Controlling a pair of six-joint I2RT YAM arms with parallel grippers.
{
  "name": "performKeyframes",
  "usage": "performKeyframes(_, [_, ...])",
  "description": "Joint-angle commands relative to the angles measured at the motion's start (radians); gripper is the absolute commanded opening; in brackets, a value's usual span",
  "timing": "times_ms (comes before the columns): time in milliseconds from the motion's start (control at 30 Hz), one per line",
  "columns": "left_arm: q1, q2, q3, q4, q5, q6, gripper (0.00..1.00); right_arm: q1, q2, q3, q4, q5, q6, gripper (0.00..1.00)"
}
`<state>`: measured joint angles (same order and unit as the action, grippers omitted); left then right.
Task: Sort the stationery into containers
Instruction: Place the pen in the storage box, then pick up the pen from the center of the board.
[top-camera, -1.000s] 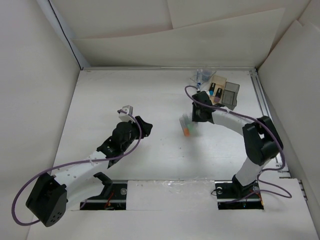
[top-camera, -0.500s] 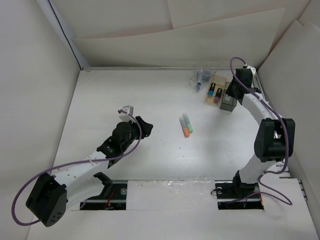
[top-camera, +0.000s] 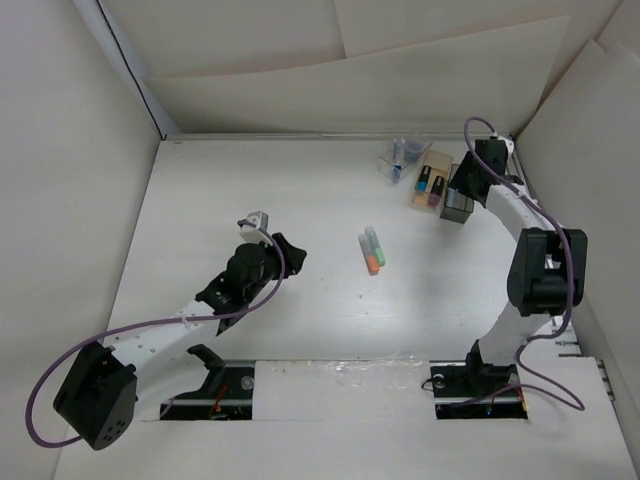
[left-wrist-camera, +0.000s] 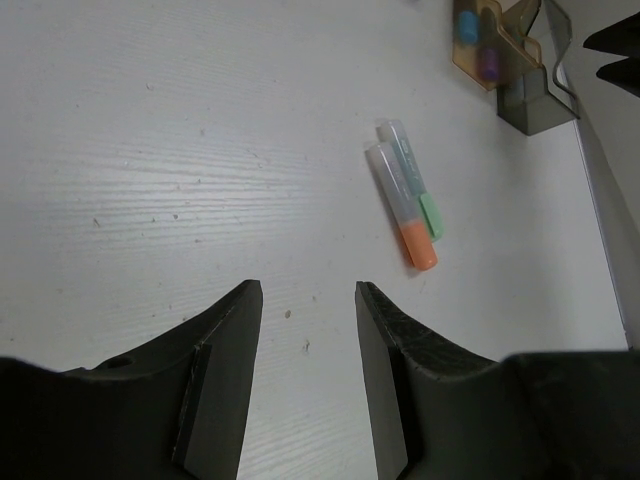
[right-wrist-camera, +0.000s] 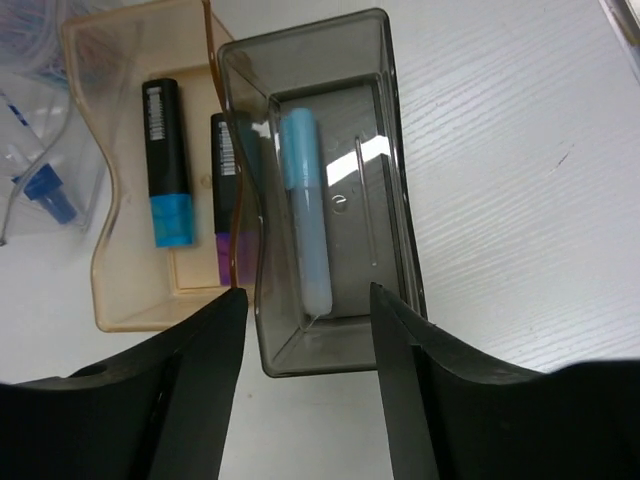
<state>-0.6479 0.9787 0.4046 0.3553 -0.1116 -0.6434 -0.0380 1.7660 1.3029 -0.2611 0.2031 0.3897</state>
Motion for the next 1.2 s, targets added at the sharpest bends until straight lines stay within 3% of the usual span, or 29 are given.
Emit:
performKeyframes(0, [-0.002, -0.003, 0.03, 0.034, 0.009, 0.013, 0.39, 0.001, -0.082, 0.013, 0.04, -0.001, 0.006, 0.59])
performKeyframes(33, [-0.002, -0.003, 0.03, 0.034, 0.009, 0.013, 0.39, 0.013, -0.098, -0.022, 0.04, -0.013, 0.006, 0.59])
performKeyframes(167, [-0.002, 0.006, 0.03, 0.043, 0.009, 0.013, 0.39, 0.117, -0.187, -0.123, 0.074, -0.071, 0.006, 0.26])
performKeyframes(200, [-0.002, 0.006, 0.03, 0.043, 0.009, 0.013, 0.39, 0.147, -0.215, -0.142, 0.083, -0.082, -0.008, 0.07])
performKeyframes(233, [-0.002, 0.006, 0.03, 0.043, 0.009, 0.013, 0.39, 0.208, -0.226, -0.16, 0.083, -0.082, -0.017, 0.01])
performKeyframes(267, [-0.002, 0.006, 0.03, 0.043, 0.009, 0.013, 0.39, 0.239, -0.235, -0.175, 0.066, -0.082, -0.017, 0.0])
performKeyframes(400, [-0.002, 0.006, 0.03, 0.043, 0.018, 0.013, 0.39, 0.386, -0.246, -0.276, 0.043, -0.103, -0.07, 0.0])
performKeyframes(533, [-0.002, 0.006, 0.03, 0.043, 0.018, 0.013, 0.39, 0.51, -0.225, -0.312, 0.034, -0.11, -0.071, 0.36])
performKeyframes(600, [-0.002, 0.006, 0.03, 0.043, 0.018, 0.013, 0.39, 0.555, -0.205, -0.312, 0.02, -0.068, -0.071, 0.43])
performKeyframes(1167, [-0.002, -0.003, 0.03, 0.043, 0.018, 0.013, 0.39, 0.648, -0.019, -0.238, -0.013, 0.068, -0.041, 0.42])
